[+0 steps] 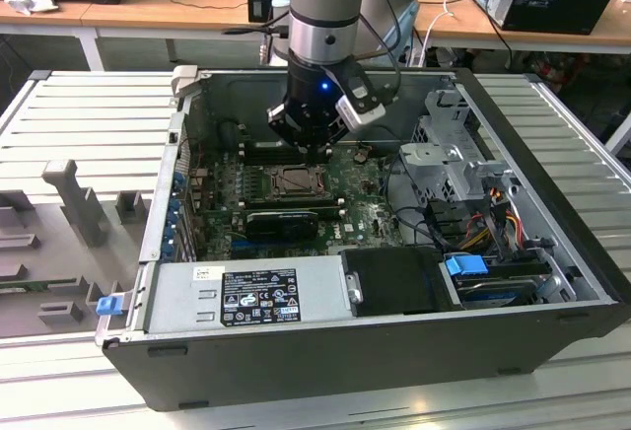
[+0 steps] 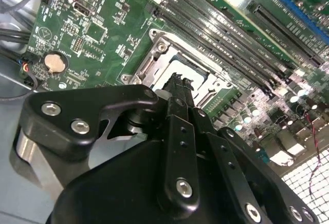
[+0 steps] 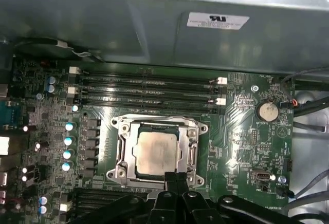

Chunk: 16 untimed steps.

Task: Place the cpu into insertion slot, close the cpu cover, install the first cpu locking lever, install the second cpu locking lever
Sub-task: 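Install the second cpu locking lever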

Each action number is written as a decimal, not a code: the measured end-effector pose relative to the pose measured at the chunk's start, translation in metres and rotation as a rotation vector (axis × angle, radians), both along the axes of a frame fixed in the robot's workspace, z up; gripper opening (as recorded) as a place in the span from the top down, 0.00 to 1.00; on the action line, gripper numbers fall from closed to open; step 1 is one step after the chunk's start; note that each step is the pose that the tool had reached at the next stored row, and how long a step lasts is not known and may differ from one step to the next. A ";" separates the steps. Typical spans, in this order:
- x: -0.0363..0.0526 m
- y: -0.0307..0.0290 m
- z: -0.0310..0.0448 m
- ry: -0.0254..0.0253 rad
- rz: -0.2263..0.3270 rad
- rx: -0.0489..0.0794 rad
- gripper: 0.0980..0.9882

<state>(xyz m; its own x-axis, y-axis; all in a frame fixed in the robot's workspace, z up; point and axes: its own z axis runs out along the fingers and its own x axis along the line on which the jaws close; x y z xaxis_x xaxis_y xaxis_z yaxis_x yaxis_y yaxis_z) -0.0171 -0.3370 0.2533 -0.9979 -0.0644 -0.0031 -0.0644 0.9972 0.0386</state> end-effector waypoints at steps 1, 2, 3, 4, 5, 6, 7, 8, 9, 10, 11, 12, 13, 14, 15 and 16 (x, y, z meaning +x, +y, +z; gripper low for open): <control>-0.0001 -0.0003 0.0018 0.0001 0.000 0.000 0.99; 0.0000 -0.0005 0.0032 0.0000 0.000 0.000 0.99; 0.0000 -0.0007 0.0042 0.0000 0.000 0.000 0.99; 0.0000 -0.0008 0.0048 0.0000 0.000 0.000 0.99; 0.0000 -0.0014 0.0052 -0.0001 0.000 0.000 0.99; 0.0000 -0.0027 0.0052 -0.0001 0.000 0.000 0.99; 0.0000 -0.0041 0.0052 -0.0001 0.000 0.000 0.99; 0.0000 -0.0058 0.0052 0.0000 0.000 0.000 0.99; 0.0000 -0.0071 0.0052 -0.0001 0.000 0.000 0.99; 0.0000 -0.0083 0.0052 -0.0001 0.000 0.000 0.99; 0.0000 -0.0121 0.0053 0.0000 0.000 0.000 0.99; 0.0000 -0.0169 0.0052 0.0000 0.000 0.000 0.99; 0.0000 -0.0211 0.0052 0.0000 0.000 0.000 0.99; 0.0000 -0.0233 0.0052 -0.0001 0.000 0.001 0.99; -0.0001 -0.0287 0.0052 -0.0001 0.000 0.003 0.99; -0.0001 -0.0311 0.0049 0.0008 0.000 0.023 0.99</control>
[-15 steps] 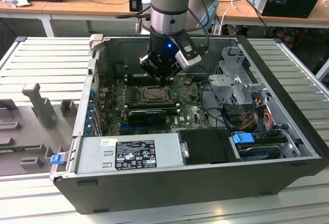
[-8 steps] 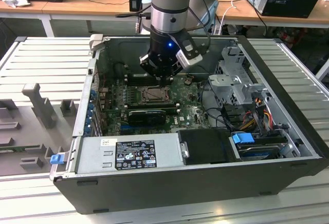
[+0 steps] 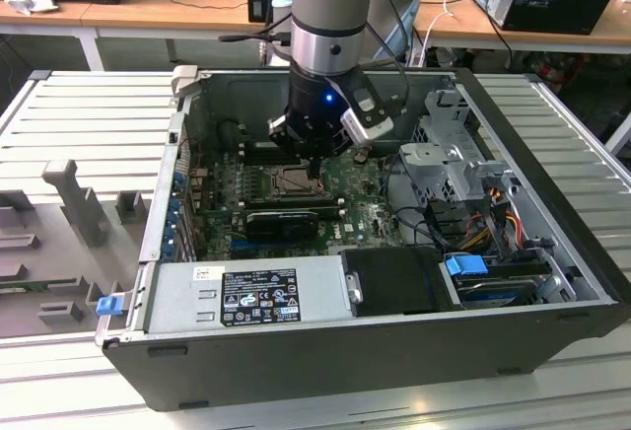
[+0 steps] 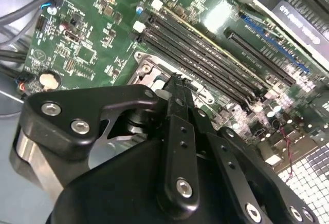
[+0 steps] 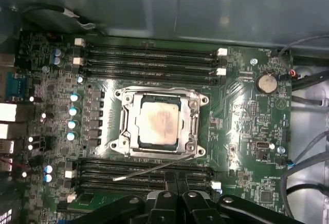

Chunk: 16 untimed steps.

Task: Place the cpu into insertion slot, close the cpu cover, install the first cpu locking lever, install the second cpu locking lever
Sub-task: 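Install the second cpu locking lever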

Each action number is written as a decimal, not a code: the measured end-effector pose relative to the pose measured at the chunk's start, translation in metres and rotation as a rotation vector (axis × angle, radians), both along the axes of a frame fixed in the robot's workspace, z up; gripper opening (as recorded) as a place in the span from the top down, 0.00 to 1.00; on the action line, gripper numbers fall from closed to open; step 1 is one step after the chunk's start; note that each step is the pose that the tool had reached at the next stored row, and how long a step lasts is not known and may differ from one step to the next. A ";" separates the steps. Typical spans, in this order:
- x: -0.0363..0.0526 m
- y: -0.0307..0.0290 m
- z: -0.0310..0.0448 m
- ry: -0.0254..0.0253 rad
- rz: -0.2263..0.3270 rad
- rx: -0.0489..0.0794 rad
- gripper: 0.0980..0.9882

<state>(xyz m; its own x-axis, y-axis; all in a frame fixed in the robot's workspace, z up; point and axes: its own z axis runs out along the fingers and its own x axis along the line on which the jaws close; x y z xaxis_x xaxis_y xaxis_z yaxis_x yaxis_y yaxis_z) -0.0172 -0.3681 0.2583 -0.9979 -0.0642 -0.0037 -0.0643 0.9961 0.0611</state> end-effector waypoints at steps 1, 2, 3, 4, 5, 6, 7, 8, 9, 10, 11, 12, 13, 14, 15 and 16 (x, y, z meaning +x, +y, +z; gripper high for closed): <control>0.0000 -0.0014 -0.0005 0.0021 0.000 0.021 0.99; -0.0001 -0.0016 -0.0033 0.0022 0.000 0.023 0.99; -0.0011 -0.0016 -0.0057 0.0023 0.000 0.023 0.99; -0.0016 -0.0016 -0.0073 0.0023 0.000 0.023 0.99; -0.0019 -0.0016 -0.0091 0.0024 0.000 0.023 0.99; -0.0024 -0.0016 -0.0123 0.0023 0.000 0.024 0.99; -0.0029 -0.0016 -0.0147 0.0023 0.000 0.025 0.99; -0.0032 -0.0016 -0.0163 0.0023 0.000 0.025 0.99; -0.0036 -0.0016 -0.0186 0.0023 0.000 0.026 0.99; -0.0036 -0.0017 -0.0196 0.0023 0.000 0.028 0.99; -0.0036 -0.0017 -0.0200 0.0025 0.000 0.033 0.99; -0.0037 -0.0017 -0.0204 0.0024 0.000 0.042 0.99; -0.0037 -0.0016 -0.0211 0.0027 0.000 0.048 0.99; -0.0039 -0.0021 -0.0226 0.0029 0.000 0.055 0.99; -0.0057 -0.0040 -0.0234 0.0030 0.000 0.067 0.99; -0.0071 -0.0047 -0.0239 0.0029 0.000 0.069 0.99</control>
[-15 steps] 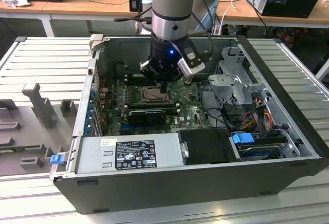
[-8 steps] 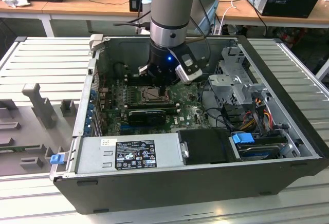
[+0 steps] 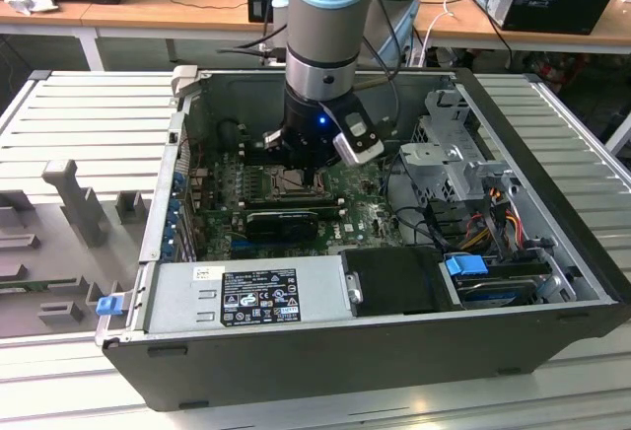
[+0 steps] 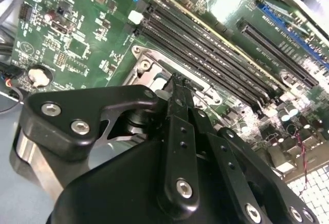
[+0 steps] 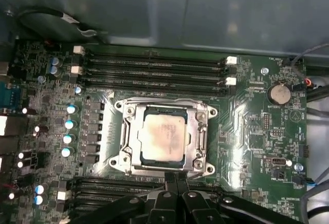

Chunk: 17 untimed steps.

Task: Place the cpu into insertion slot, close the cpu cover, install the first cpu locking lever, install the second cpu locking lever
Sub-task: 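Install the second cpu locking lever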

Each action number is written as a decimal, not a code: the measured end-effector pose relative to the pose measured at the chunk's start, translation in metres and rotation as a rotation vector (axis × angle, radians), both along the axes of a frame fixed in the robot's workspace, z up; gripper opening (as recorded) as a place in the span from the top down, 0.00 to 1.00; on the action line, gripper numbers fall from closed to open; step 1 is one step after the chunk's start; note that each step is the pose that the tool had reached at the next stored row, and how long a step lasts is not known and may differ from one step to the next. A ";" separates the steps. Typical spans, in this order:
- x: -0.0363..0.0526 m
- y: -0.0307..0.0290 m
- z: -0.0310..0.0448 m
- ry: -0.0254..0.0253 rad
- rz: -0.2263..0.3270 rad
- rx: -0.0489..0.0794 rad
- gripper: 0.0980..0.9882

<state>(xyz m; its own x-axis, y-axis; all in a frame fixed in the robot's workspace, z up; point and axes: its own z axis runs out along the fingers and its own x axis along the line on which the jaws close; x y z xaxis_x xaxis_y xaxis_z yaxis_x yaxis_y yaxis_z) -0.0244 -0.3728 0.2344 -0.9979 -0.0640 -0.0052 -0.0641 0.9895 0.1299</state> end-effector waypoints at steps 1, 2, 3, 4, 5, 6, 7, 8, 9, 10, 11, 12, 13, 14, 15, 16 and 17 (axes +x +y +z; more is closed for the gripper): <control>-0.0014 -0.0007 -0.0004 -0.0001 0.000 0.001 0.99; -0.0027 -0.0018 -0.0008 -0.0001 0.000 0.001 0.99; -0.0041 -0.0031 -0.0012 -0.0001 0.001 0.001 0.99; -0.0071 -0.0046 -0.0015 -0.0001 0.002 0.001 0.99; -0.0106 -0.0056 -0.0019 0.0000 0.002 0.002 0.99; -0.0172 -0.0072 -0.0028 -0.0001 0.002 0.003 0.99; -0.0212 -0.0082 -0.0034 0.0000 0.003 0.004 0.99; -0.0300 -0.0090 -0.0052 0.0000 0.004 0.007 0.99; -0.0328 -0.0089 -0.0069 -0.0002 0.006 0.010 0.99; -0.0341 -0.0090 -0.0082 -0.0001 0.007 0.011 0.99; -0.0348 -0.0090 -0.0108 -0.0001 0.011 0.014 0.99; -0.0349 -0.0090 -0.0127 0.0000 0.015 0.016 0.99; -0.0351 -0.0090 -0.0145 0.0000 0.020 0.017 0.99; -0.0352 -0.0090 -0.0172 0.0001 0.027 0.018 0.99; -0.0353 -0.0090 -0.0190 0.0001 0.032 0.019 0.99; -0.0354 -0.0091 -0.0206 0.0001 0.035 0.020 0.99; -0.0357 -0.0098 -0.0214 0.0002 0.036 0.026 0.99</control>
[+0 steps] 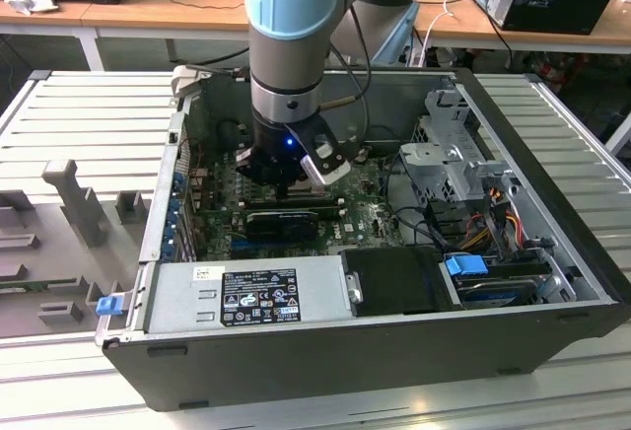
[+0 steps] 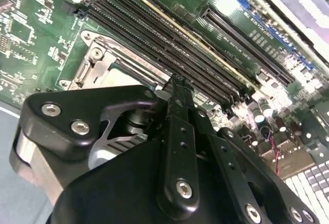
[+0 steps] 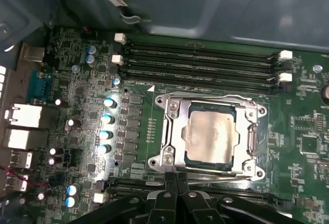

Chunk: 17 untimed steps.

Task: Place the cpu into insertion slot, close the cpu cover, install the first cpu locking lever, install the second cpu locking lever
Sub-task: 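Install the second cpu locking lever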

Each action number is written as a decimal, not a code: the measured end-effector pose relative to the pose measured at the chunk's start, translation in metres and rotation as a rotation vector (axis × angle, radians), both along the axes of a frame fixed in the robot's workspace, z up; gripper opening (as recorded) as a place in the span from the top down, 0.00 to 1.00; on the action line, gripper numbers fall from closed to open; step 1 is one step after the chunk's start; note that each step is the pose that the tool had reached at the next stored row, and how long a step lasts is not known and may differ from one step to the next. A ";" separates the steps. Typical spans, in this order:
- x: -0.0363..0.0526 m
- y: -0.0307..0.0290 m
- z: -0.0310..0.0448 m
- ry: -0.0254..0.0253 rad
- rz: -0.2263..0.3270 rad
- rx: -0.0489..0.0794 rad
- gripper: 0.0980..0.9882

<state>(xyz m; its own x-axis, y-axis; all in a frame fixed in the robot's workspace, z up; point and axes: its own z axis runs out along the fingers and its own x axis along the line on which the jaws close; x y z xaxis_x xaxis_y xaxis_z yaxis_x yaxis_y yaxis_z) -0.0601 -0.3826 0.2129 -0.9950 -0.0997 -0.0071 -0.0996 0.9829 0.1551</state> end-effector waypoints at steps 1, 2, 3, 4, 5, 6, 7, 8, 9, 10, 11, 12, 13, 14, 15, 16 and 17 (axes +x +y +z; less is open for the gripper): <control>-0.0009 -0.0011 -0.0005 -0.0002 0.000 0.008 0.99; -0.0024 -0.0025 -0.0009 -0.0001 0.000 0.016 0.99; -0.0040 -0.0038 -0.0013 -0.0002 0.000 0.024 0.99; -0.0062 -0.0056 -0.0019 -0.0001 0.000 0.033 0.99; -0.0078 -0.0070 -0.0024 -0.0002 0.000 0.039 0.99; -0.0091 -0.0095 -0.0031 -0.0002 0.001 0.045 0.99; -0.0099 -0.0115 -0.0035 -0.0002 0.001 0.051 0.99; -0.0110 -0.0130 -0.0039 -0.0002 0.000 0.059 0.99; -0.0121 -0.0141 -0.0041 -0.0001 0.000 0.070 0.99; -0.0127 -0.0144 -0.0047 -0.0001 0.001 0.079 0.99; -0.0133 -0.0147 -0.0053 -0.0001 0.001 0.085 0.99; -0.0137 -0.0148 -0.0080 -0.0003 0.001 0.092 0.99; -0.0139 -0.0149 -0.0104 -0.0002 0.001 0.094 0.99; -0.0141 -0.0149 -0.0114 -0.0001 0.001 0.095 0.99; -0.0145 -0.0150 -0.0121 -0.0001 0.001 0.097 0.99; -0.0153 -0.0149 -0.0132 0.0000 0.001 0.108 0.99; -0.0155 -0.0148 -0.0141 -0.0002 0.001 0.119 0.99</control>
